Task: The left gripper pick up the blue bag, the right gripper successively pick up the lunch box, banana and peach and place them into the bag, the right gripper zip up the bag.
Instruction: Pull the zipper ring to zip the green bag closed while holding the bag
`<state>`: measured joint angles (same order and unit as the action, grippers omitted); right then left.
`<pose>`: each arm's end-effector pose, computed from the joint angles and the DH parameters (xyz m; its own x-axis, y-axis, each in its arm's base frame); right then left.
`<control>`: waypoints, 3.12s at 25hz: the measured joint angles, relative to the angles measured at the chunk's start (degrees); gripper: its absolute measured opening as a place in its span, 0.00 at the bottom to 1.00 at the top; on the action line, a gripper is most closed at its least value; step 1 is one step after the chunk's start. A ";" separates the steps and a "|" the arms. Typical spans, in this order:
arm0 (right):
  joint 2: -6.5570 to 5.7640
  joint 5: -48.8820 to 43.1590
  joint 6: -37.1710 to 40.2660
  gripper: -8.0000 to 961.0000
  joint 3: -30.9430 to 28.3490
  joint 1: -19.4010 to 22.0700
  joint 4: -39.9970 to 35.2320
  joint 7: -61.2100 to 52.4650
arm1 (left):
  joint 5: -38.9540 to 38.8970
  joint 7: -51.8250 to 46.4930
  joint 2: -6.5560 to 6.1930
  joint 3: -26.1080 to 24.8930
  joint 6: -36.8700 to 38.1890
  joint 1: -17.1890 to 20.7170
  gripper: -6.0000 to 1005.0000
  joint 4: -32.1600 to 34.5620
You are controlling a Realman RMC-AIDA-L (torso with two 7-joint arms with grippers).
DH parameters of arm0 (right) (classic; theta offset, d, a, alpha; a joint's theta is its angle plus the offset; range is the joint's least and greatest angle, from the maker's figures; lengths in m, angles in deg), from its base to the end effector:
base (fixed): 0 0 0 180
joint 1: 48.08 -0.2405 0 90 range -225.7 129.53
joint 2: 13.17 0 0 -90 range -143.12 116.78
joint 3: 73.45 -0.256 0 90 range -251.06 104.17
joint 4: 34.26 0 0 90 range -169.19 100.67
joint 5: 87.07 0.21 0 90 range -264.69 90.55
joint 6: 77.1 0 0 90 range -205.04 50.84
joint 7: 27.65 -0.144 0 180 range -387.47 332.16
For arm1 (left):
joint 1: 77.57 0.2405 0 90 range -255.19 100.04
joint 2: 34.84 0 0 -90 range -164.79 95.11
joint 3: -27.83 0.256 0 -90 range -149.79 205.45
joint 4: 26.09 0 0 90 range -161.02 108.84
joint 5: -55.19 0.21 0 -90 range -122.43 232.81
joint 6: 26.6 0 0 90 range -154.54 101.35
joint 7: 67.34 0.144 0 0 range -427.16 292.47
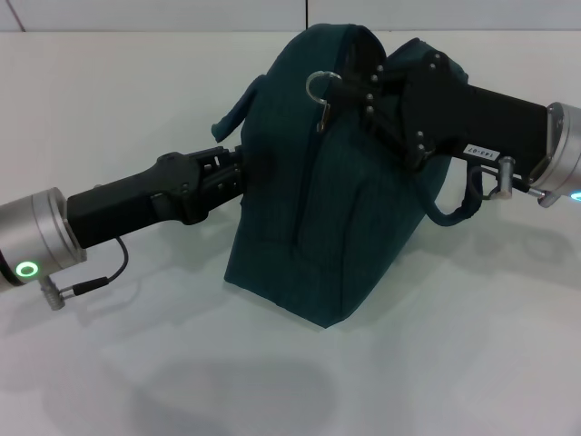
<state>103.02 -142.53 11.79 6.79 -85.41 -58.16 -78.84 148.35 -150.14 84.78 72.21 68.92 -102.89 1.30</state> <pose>0.1581 0.3452 -0.0242 0.5851 0.1178 -0.8023 -0.1068 -0.9696 -0.2203 -0.2541 0.2978 -0.0092 0.4551 0.4550 0.7654 0.5938 -0.7956 0.1198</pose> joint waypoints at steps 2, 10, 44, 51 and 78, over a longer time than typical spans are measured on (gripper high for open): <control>0.00 0.00 -0.01 0.05 0.00 -0.01 0.00 0.00 | 0.12 0.02 0.00 0.00 0.00 -0.09 0.53 0.00; 0.00 0.27 -0.12 0.05 -0.05 0.09 0.00 -0.56 | -0.49 3.87 0.07 0.00 0.21 -0.12 0.14 -1.82; -0.29 9.55 -4.23 0.06 -0.60 0.51 4.56 -9.89 | 0.09 13.50 0.03 4.82 5.16 0.69 0.12 -3.99; -0.27 9.70 -5.68 0.06 -0.61 0.10 4.48 -10.38 | 0.10 13.59 0.01 4.84 5.14 0.80 0.13 -4.79; 0.01 9.81 -21.56 0.07 -0.49 -0.48 4.57 -10.25 | -1.42 14.48 -0.01 4.48 5.00 4.13 0.20 -4.80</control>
<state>103.03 -132.72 -9.76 6.31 -85.88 -53.59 -89.09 146.94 -135.66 84.77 76.70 73.92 -98.77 -3.50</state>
